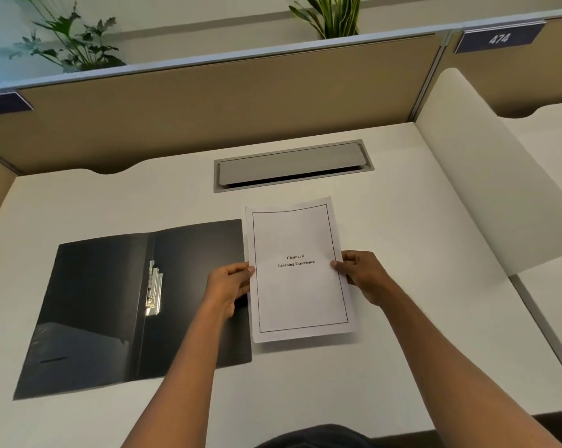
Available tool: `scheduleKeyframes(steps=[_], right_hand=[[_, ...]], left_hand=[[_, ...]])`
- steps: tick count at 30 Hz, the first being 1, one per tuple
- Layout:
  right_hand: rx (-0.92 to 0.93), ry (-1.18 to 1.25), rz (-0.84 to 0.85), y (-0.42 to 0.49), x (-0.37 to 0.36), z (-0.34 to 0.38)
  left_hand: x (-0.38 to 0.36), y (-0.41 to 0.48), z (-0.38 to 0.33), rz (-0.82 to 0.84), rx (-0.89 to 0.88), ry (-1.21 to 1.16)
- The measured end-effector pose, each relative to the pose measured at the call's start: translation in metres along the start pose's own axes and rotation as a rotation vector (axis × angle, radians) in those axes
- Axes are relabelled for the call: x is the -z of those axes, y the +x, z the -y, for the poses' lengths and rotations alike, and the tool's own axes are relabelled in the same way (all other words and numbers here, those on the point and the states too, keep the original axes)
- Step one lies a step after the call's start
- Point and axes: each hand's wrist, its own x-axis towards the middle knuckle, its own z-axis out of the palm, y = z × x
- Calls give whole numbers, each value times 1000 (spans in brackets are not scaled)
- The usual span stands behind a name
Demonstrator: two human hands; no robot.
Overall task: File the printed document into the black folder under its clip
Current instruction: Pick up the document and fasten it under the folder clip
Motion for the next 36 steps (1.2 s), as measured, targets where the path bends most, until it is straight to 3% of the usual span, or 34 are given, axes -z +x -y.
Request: scheduleKeyframes(steps=[5, 12, 17, 23, 36], right_hand=[[-44, 87, 57, 6, -54, 6], [-88, 131, 78, 17, -126, 8], [-104, 94, 92, 23, -172, 8], [-123, 49, 76, 30, -212, 4], [-154, 64, -4, 30, -229, -3]], left_hand=[[57, -4, -26, -59, -104, 109], [158, 7, -57, -319, -346, 351], [219, 14, -61, -448, -349, 542], [250, 28, -52, -335, -210, 519], [252, 47, -43, -201, -205, 591]])
